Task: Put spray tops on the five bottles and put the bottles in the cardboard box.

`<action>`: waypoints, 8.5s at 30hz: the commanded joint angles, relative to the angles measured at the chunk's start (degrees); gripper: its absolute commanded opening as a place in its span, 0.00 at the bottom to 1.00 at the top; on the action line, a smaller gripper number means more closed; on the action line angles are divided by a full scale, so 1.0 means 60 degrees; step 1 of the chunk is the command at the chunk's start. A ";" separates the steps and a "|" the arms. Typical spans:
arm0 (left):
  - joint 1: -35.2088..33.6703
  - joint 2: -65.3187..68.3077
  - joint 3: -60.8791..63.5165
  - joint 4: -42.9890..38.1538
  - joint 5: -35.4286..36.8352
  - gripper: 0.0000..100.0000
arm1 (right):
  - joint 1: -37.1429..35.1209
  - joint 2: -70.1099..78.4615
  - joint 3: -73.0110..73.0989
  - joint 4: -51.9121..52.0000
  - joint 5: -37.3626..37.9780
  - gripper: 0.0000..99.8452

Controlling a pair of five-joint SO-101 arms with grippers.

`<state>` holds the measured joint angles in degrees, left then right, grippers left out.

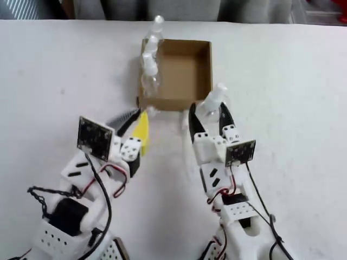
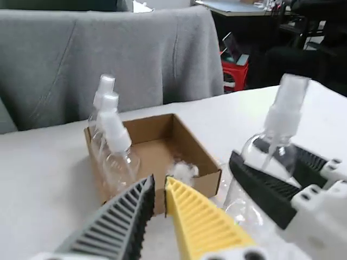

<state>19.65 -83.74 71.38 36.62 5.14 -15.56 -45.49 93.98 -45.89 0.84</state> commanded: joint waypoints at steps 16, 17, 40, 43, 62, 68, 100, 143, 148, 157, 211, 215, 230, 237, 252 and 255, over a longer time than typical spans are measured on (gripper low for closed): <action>-0.2103 -0.3304 0.4278 0.0059 -0.0073 0.06 | 0.0198 0.1604 -0.6696 0.2821 -0.0015 0.02; -0.2073 -0.3304 0.4278 0.0410 -0.0073 0.06 | 0.0315 0.2059 -0.7092 0.2821 -0.0015 0.02; -0.1560 -0.3304 0.4278 0.1685 -0.0088 0.06 | 0.0462 1.1201 -1.3289 0.0432 -0.0015 0.02; -0.1575 -0.3304 0.4278 0.1685 -0.0088 0.06 | 0.0476 1.2051 -1.4051 0.0432 -0.0015 0.02; -0.1590 -0.3304 0.4278 0.1685 -0.0088 0.06 | 0.0637 1.6344 -1.8432 0.0476 0.1304 0.02; -0.1575 -0.3304 0.4278 0.1685 -0.0088 0.06 | 0.0769 1.6989 -1.9385 0.0608 0.1319 0.02; -0.1590 -0.3304 0.4278 0.1685 -0.0088 0.06 | 0.0799 1.9758 -2.3004 0.2264 0.1348 0.02; -0.1604 -0.3304 0.4278 0.1670 -0.0088 0.06 | 0.0784 1.9011 -2.2974 0.4432 0.0659 0.27; -0.1604 -0.3304 0.4278 0.1670 -0.0088 0.06 | 0.0799 1.8908 -2.2974 0.4447 -0.0044 0.27; -0.1604 -0.3304 0.4278 0.1656 -0.0088 0.06 | 0.0960 1.8542 -2.3062 0.5165 -0.1158 0.27; -0.1634 -0.3304 0.4278 0.1641 -0.0952 0.06 | 0.1443 1.2857 -2.2974 1.0879 -0.2168 0.27; -0.1634 -0.3304 0.4278 0.1641 -0.0952 0.06 | 0.1678 1.1788 -2.2974 1.3165 -0.2110 0.27; -0.1634 -0.3304 0.4278 0.1685 -0.0952 0.06 | 0.2059 0.9399 -2.2974 1.9963 -0.0908 0.27; -0.1634 -0.3304 0.4278 0.1949 -0.0952 0.06 | 0.2117 0.9311 -2.2974 2.2908 -0.0894 0.27; -0.1634 -0.3304 0.4278 0.1949 -0.0952 0.06 | 0.2308 0.8755 -2.0249 2.4535 0.0894 0.27; -0.1634 -0.3304 0.4278 0.1949 -0.0952 0.06 | 0.2220 0.8696 -1.9311 2.4432 0.0864 0.27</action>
<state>9.80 -103.69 97.14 48.04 -0.22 -2.11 9.71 -24.70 98.55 5.23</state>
